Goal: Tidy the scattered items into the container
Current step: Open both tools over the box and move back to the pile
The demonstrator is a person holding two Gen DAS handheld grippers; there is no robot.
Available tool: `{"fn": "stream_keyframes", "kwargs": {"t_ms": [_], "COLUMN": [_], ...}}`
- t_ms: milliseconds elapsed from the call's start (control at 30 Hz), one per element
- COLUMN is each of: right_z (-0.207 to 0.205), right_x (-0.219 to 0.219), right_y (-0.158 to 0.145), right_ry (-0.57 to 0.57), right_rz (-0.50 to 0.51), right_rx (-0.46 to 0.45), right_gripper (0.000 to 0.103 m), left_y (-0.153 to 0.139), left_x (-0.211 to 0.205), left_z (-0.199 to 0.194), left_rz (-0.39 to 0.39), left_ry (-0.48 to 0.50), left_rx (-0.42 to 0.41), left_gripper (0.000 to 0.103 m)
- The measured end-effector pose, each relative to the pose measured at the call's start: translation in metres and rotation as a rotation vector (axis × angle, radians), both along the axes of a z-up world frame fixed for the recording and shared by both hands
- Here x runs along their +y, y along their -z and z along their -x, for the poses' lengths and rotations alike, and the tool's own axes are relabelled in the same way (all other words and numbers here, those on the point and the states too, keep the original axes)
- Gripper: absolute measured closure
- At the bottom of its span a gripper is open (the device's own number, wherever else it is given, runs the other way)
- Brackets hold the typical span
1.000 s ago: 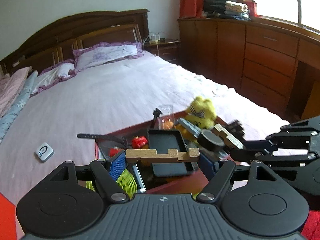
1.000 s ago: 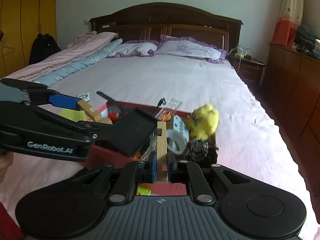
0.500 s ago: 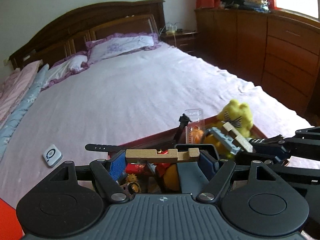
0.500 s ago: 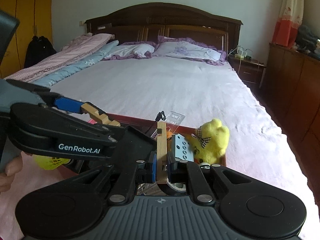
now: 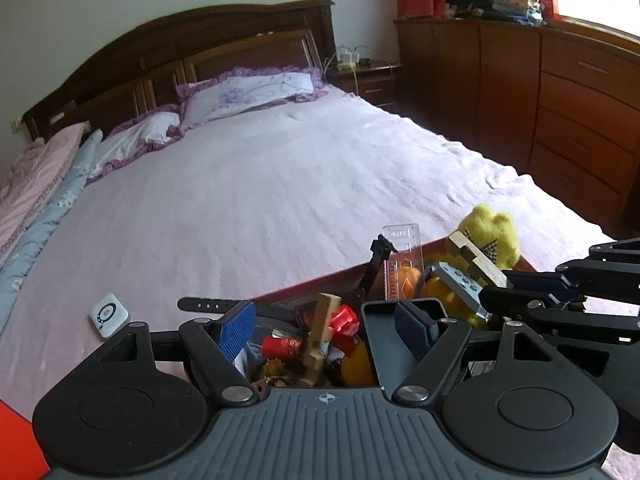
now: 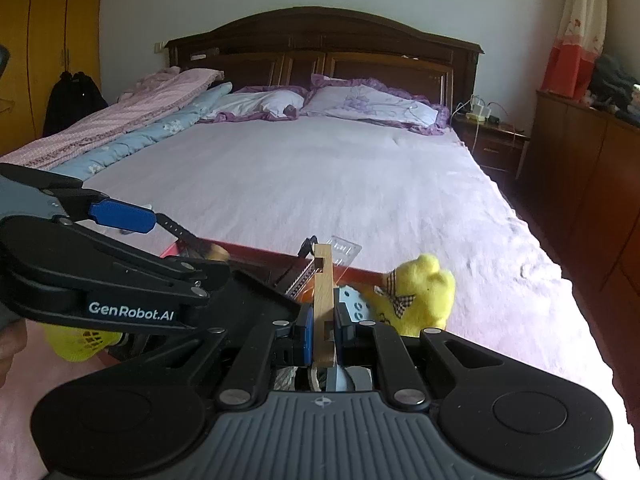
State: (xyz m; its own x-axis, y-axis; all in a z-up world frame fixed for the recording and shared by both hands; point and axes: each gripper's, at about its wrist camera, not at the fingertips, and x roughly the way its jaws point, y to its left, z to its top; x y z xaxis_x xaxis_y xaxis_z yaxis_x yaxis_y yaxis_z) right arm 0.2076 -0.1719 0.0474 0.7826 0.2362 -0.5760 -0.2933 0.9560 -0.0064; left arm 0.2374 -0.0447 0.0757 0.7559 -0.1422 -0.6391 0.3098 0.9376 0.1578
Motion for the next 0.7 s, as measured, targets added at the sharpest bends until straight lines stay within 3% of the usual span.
{"fn": "stream_keyframes", "kwargs": {"t_ms": [67,233,533,700], "right_z": [-0.001,0.015,0.079,0.128], "right_x": [0.0,-0.006,-0.024,-0.028], "right_y": [-0.001,-0.007,-0.014,0.0], "right_ry": [-0.001,0.023,-0.003,-0.045], "right_rz": [0.001,0.006,-0.012,-0.014], "right_rx": [0.005,-0.031,-0.043,0.009], "right_gripper": [0.089,0.065,0.056,0.055], "left_y": [-0.002,-0.009,-0.016,-0.003], "left_x": [0.0,0.004,0.017,0.033], "left_z": [0.003,0.017,0.082,0.131], "left_rz": [0.006,0.005,0.013,0.027], "left_ry": [0.004,0.02,0.046,0.019], "left_rx": [0.0,-0.003,-0.015,0.013], "left_gripper": [0.024,0.023,0.017,0.015]}}
